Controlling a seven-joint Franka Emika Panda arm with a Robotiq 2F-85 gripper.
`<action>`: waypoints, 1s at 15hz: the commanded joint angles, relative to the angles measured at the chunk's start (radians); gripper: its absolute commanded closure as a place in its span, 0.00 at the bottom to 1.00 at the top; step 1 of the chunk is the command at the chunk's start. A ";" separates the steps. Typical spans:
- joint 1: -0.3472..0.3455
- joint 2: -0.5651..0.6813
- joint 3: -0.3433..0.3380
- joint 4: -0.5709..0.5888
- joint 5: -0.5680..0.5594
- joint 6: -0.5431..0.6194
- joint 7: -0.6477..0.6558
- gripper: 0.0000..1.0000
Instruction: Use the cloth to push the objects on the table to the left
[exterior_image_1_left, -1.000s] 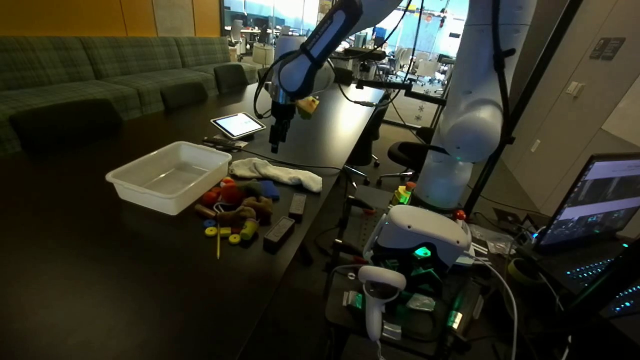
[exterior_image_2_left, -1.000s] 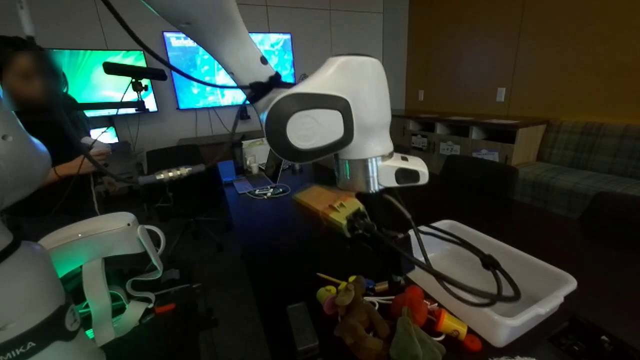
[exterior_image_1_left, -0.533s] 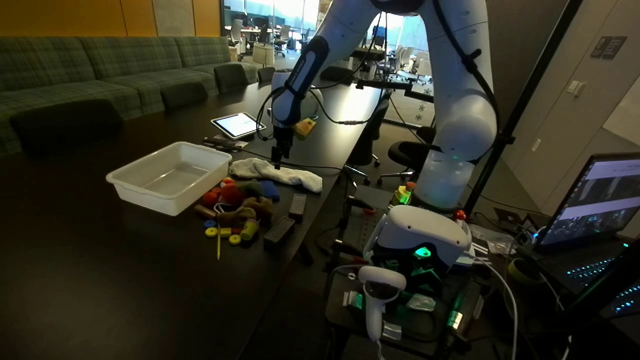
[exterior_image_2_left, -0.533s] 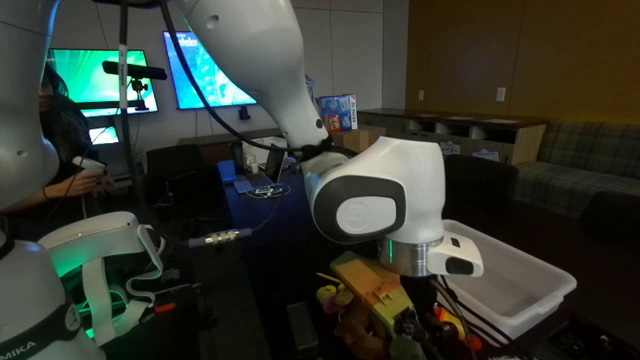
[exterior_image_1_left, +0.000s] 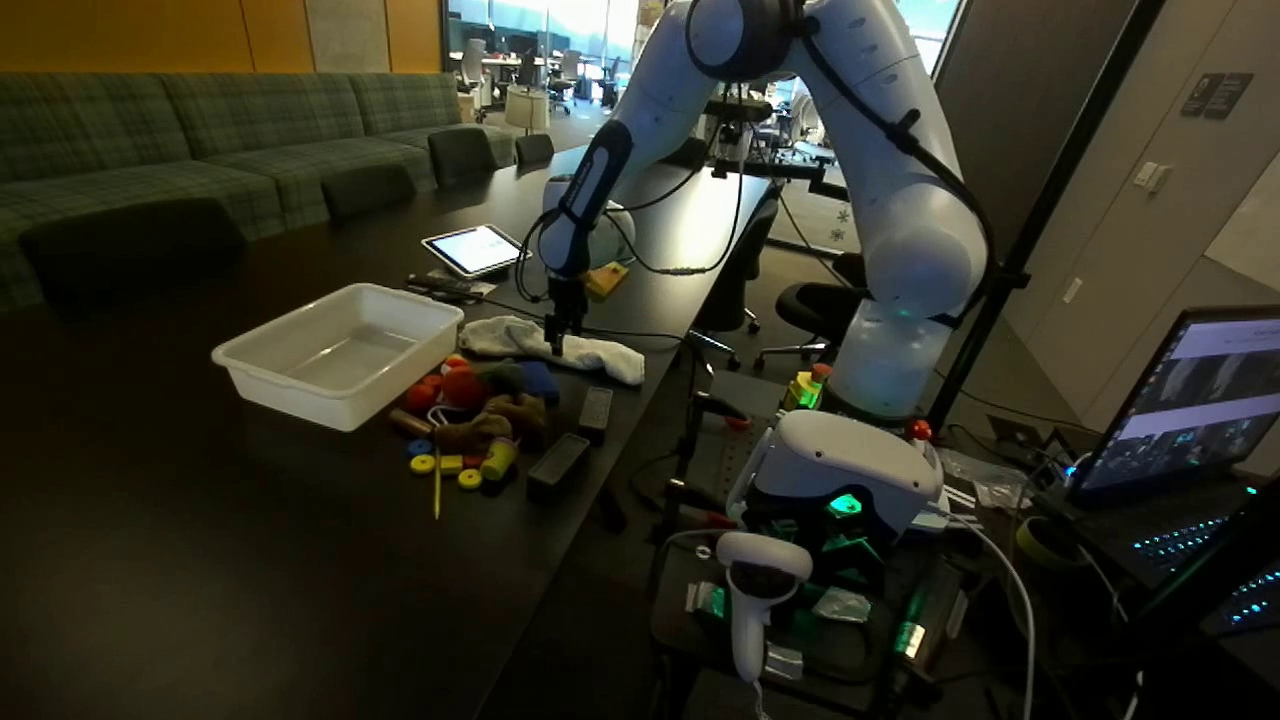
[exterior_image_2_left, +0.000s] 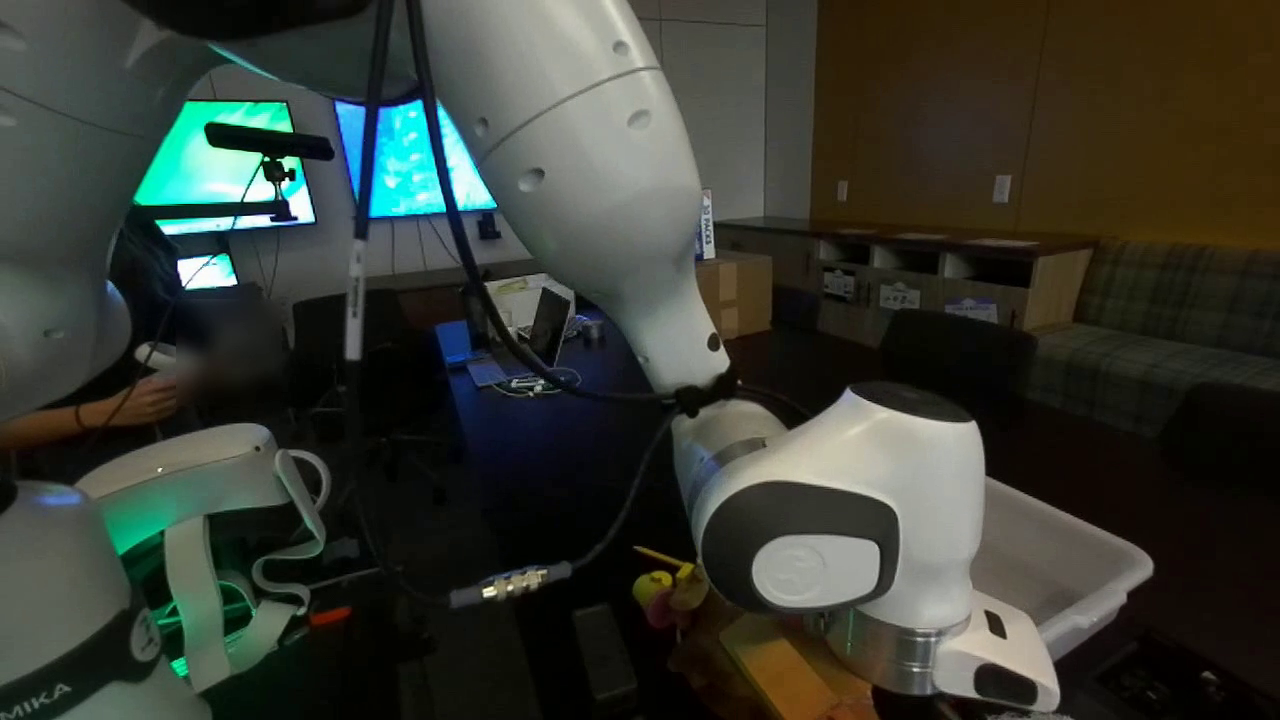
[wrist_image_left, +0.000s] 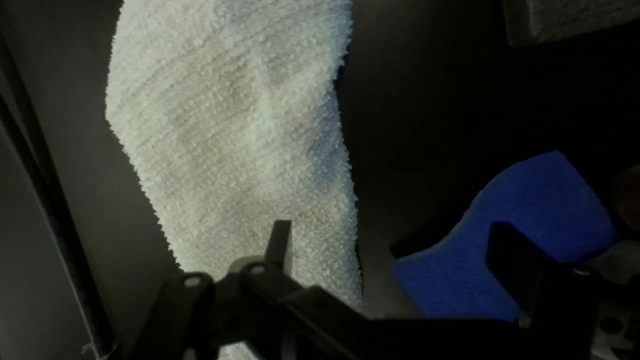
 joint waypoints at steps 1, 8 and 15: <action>-0.042 0.088 0.028 0.106 0.014 -0.033 -0.001 0.00; -0.071 0.208 0.019 0.253 0.014 -0.074 0.018 0.00; -0.085 0.298 0.016 0.389 0.013 -0.188 0.029 0.26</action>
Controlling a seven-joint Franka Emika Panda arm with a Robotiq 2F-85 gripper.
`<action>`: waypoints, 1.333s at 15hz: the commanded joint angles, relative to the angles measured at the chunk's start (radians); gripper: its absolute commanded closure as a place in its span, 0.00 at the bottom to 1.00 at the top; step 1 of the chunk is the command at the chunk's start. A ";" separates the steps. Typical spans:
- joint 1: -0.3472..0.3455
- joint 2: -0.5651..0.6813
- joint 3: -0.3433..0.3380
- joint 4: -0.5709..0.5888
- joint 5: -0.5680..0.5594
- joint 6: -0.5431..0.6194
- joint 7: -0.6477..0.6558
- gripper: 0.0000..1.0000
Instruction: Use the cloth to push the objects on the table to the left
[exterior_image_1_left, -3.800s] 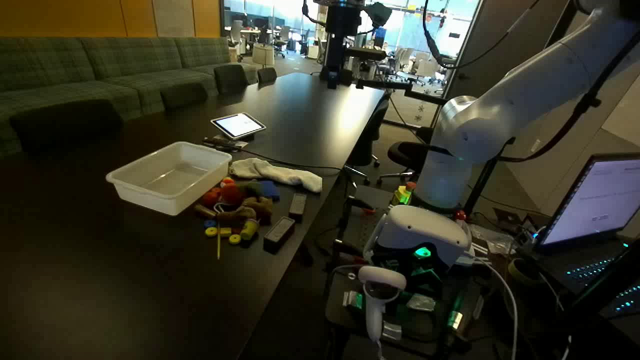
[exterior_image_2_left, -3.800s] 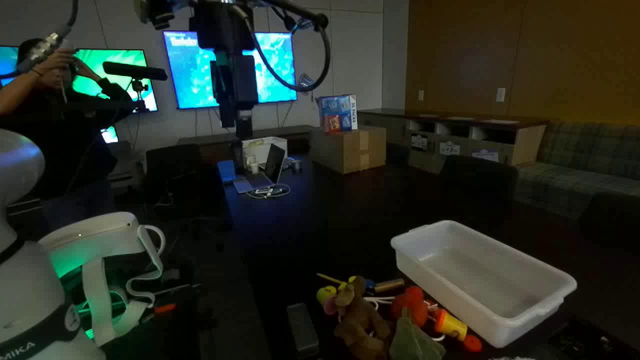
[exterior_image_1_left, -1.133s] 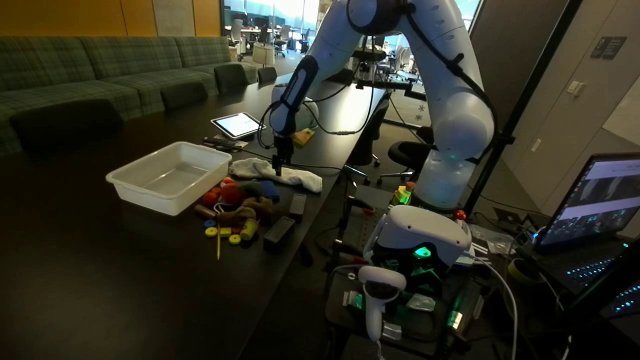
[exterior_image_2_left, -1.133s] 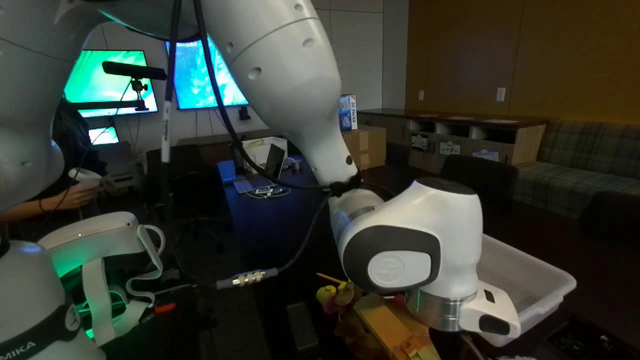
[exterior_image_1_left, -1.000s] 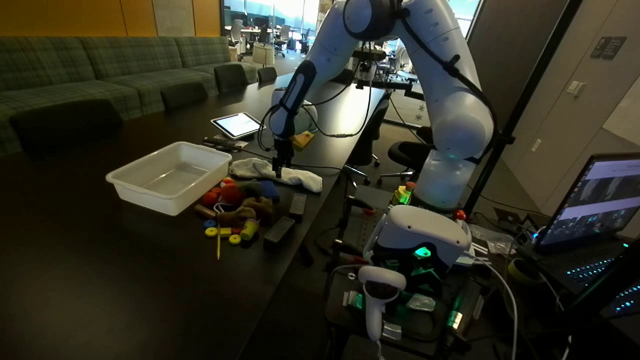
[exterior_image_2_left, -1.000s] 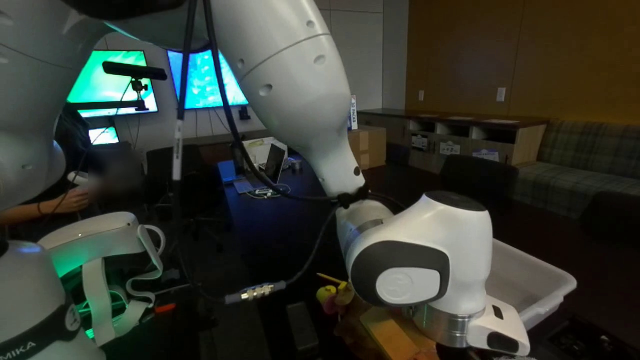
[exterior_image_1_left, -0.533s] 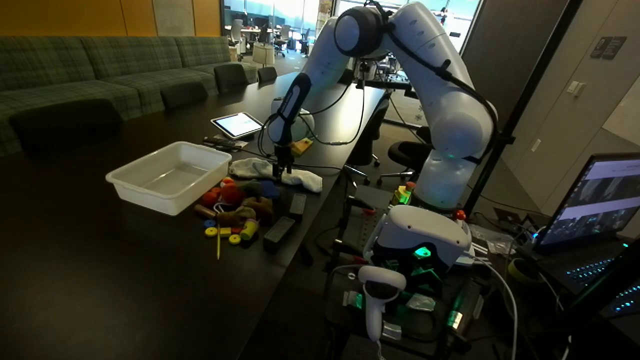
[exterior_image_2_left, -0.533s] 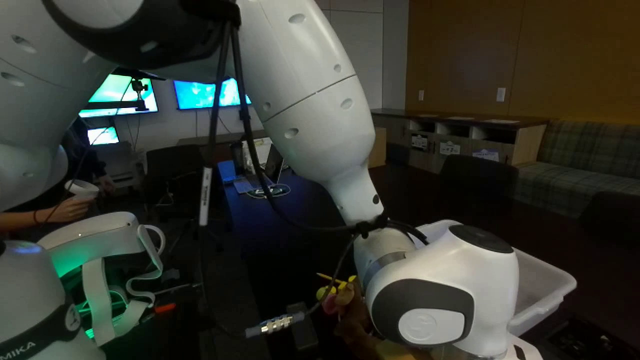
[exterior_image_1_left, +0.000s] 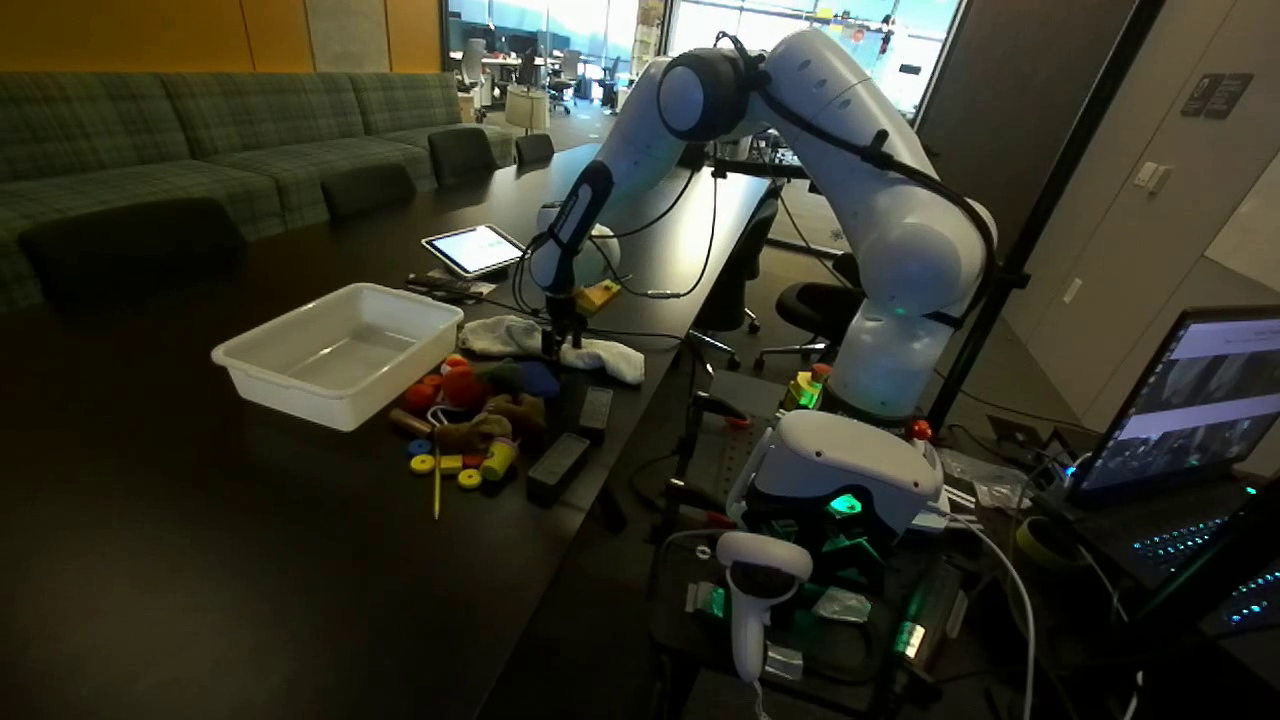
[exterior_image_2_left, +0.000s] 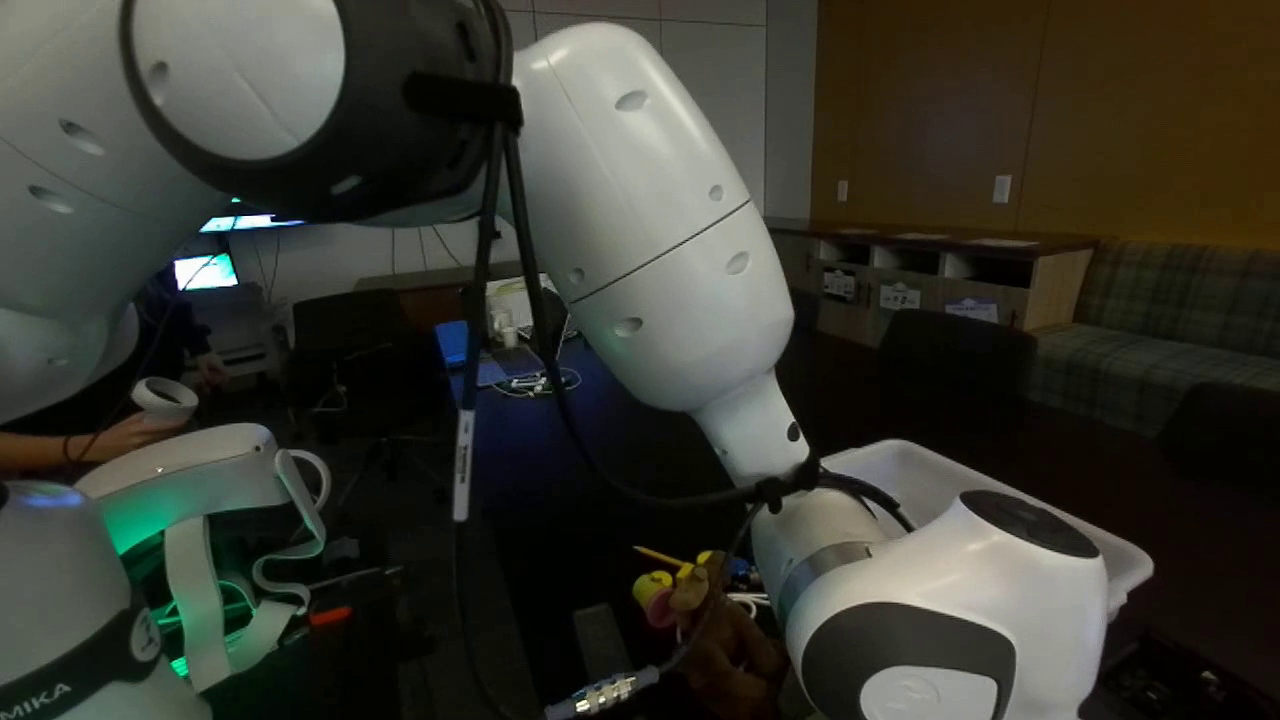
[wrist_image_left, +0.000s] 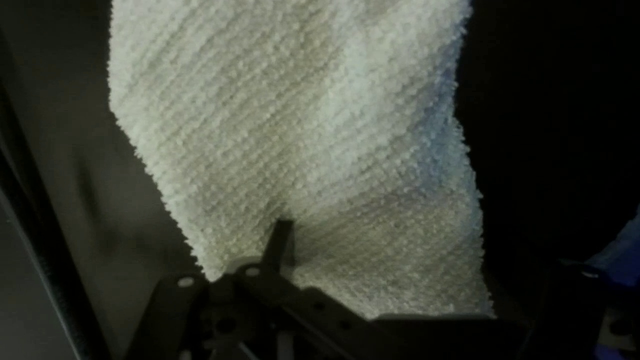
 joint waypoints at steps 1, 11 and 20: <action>-0.015 0.055 0.007 0.102 0.012 -0.103 -0.003 0.31; -0.039 -0.079 0.004 -0.007 0.013 -0.145 -0.049 0.96; -0.139 -0.477 0.008 -0.398 0.065 0.157 -0.094 0.93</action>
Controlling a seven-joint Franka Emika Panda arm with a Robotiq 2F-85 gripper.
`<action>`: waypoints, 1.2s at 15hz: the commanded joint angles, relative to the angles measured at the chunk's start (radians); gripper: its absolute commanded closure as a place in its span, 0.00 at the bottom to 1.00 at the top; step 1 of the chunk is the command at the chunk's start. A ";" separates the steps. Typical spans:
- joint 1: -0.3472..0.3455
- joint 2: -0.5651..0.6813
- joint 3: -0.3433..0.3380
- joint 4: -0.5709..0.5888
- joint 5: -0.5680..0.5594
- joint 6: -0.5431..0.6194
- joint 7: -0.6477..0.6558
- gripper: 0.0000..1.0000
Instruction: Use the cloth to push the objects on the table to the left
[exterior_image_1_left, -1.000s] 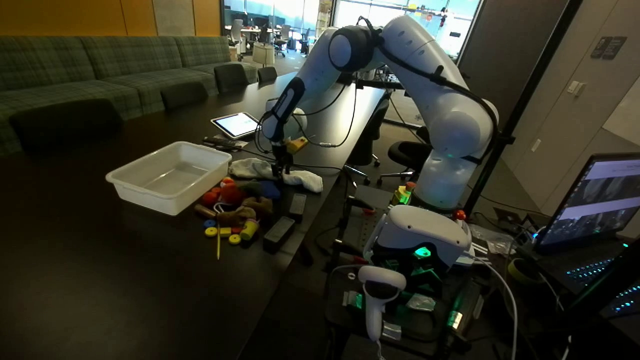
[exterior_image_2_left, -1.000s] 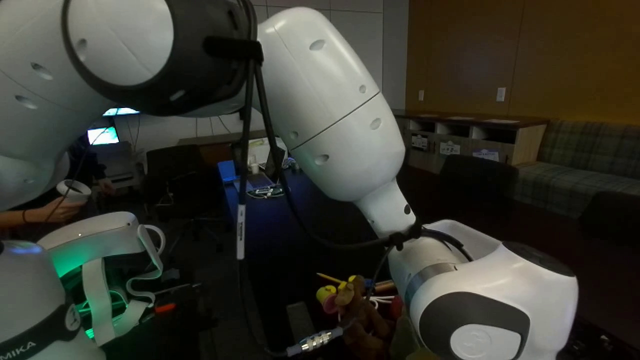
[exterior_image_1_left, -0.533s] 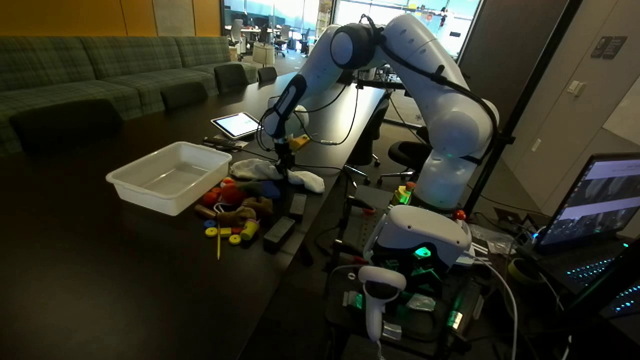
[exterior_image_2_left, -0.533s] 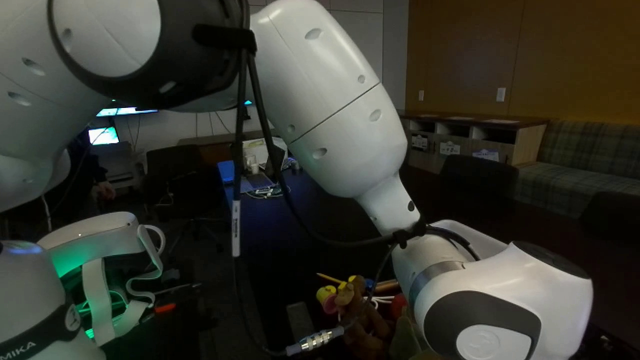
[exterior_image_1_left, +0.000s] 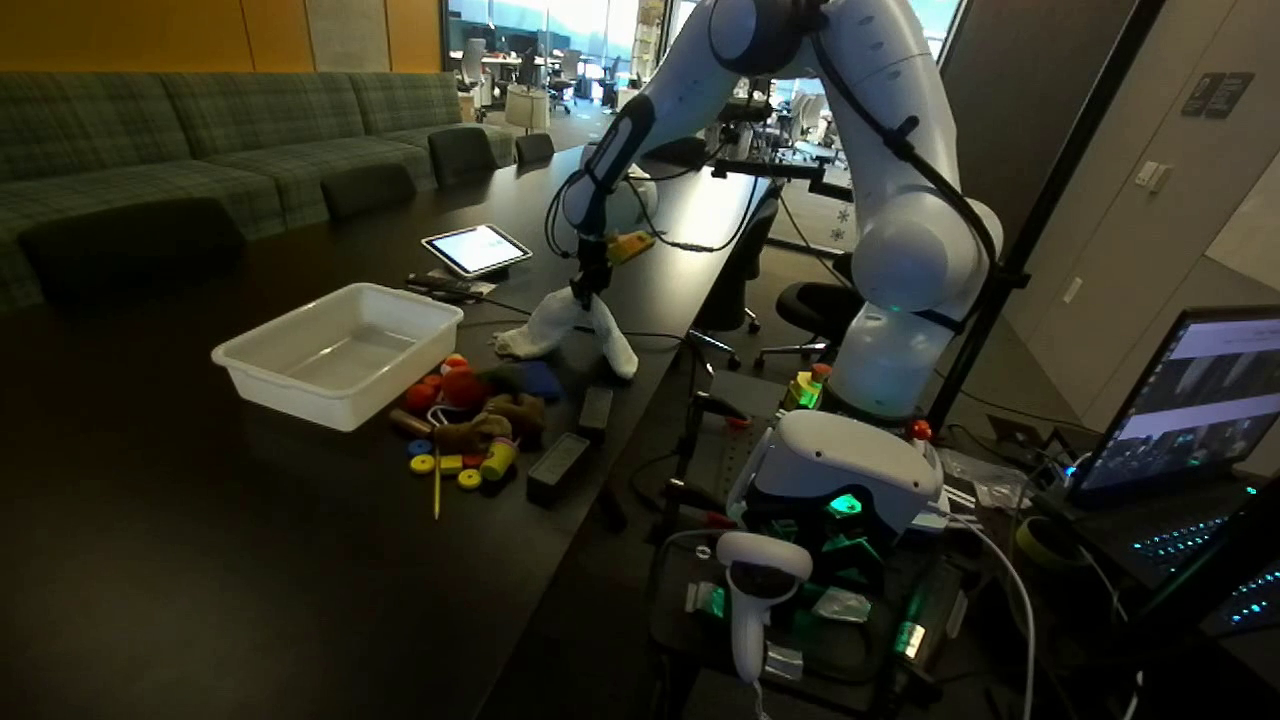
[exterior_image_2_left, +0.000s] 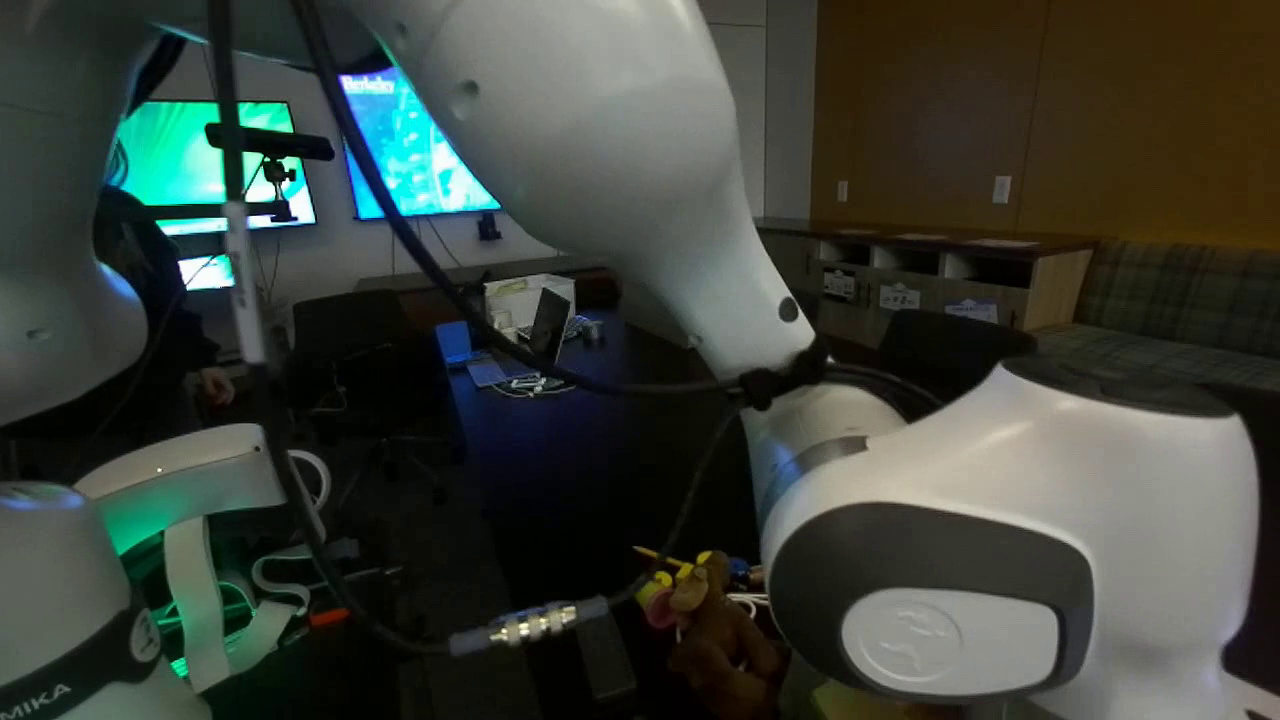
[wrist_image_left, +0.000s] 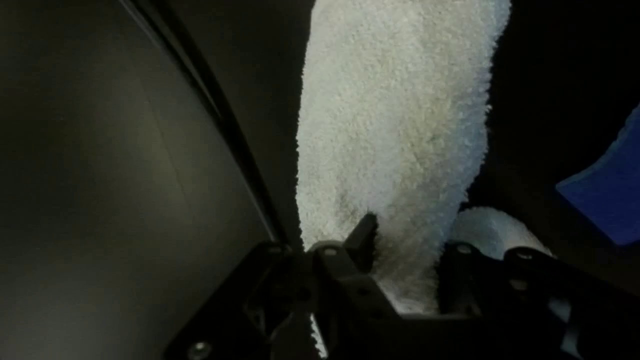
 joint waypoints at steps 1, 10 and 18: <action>-0.045 -0.232 0.013 -0.226 0.042 0.111 -0.065 0.93; -0.040 -0.578 -0.063 -0.485 0.070 0.145 -0.197 0.93; 0.009 -0.548 -0.170 -0.566 -0.038 0.109 -0.292 0.93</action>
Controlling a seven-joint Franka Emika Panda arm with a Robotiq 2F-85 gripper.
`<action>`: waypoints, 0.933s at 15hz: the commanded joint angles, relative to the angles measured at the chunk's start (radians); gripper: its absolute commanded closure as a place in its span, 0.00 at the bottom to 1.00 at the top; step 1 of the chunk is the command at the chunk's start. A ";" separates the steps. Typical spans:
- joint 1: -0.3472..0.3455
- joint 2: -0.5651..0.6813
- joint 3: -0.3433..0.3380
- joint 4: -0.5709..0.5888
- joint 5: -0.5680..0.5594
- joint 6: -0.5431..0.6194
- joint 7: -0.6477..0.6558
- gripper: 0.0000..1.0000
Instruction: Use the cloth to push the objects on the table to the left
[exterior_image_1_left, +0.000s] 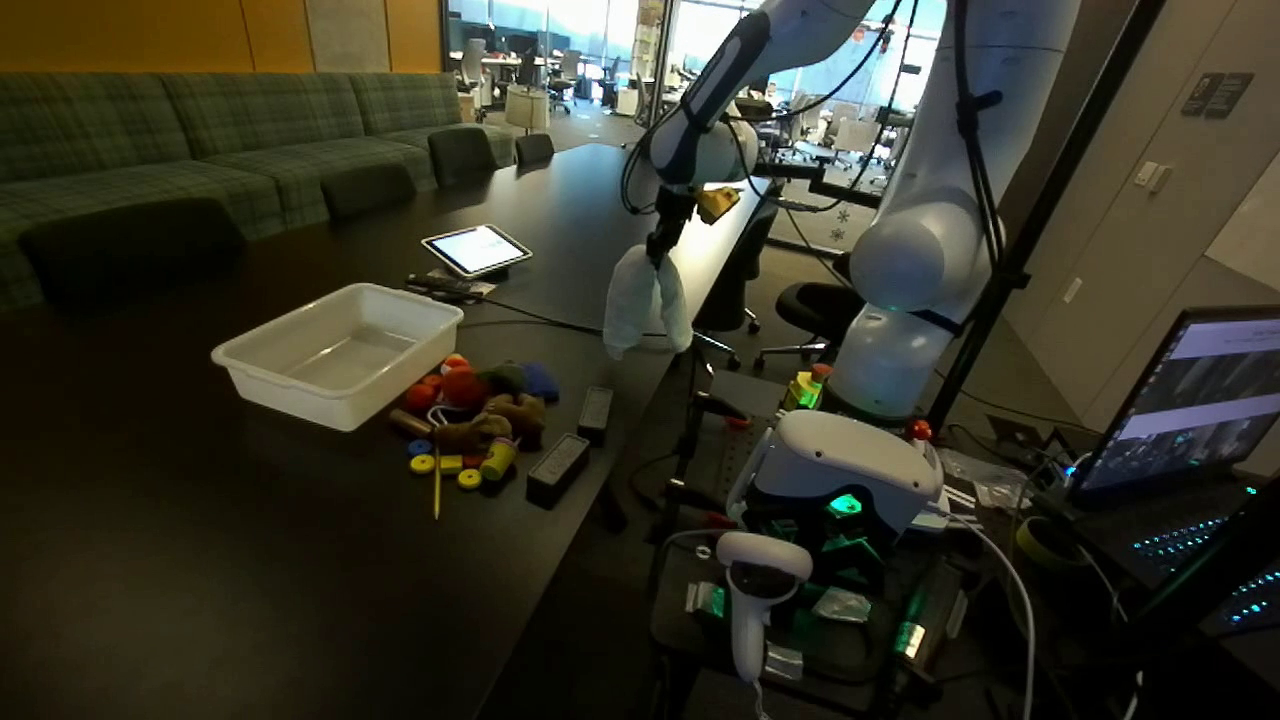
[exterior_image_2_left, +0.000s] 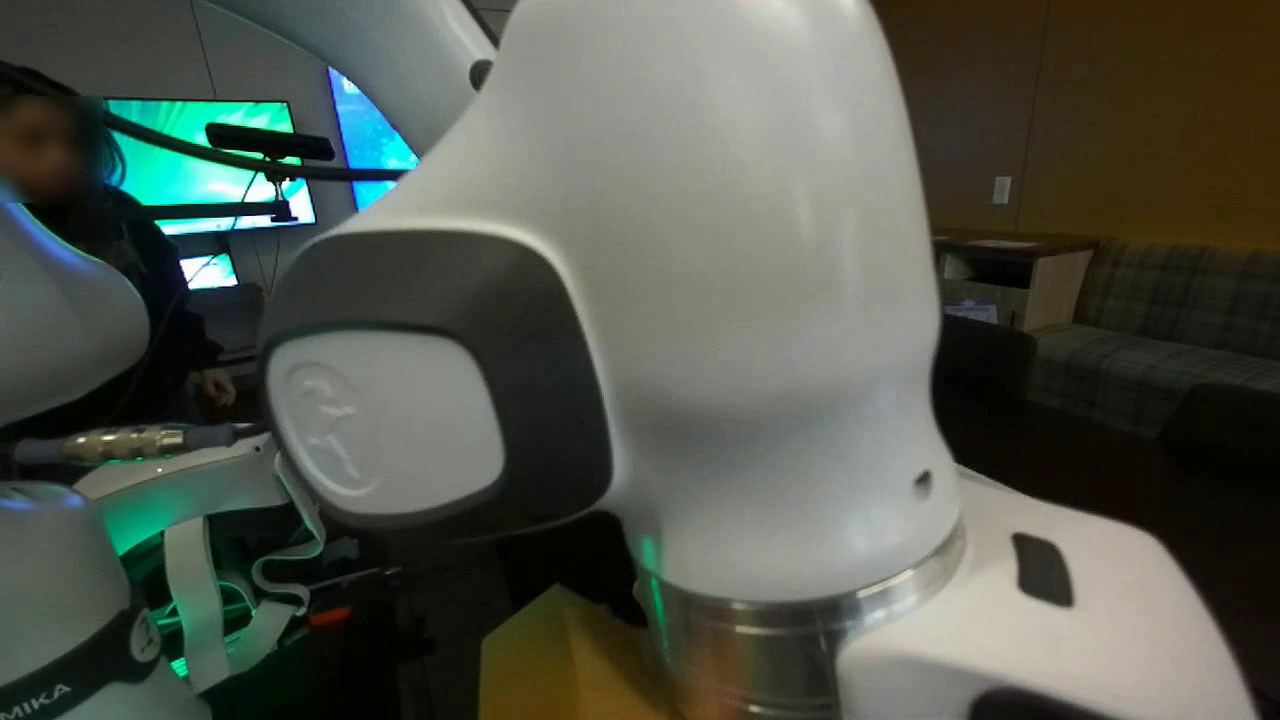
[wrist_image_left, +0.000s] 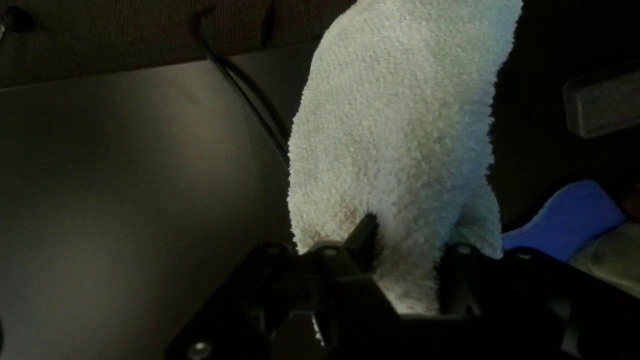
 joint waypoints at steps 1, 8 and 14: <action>0.042 0.024 -0.051 -0.024 -0.077 -0.018 -0.033 0.93; 0.109 0.184 -0.029 -0.012 -0.237 -0.025 -0.042 0.93; 0.163 0.250 0.058 -0.038 -0.294 -0.037 -0.152 0.93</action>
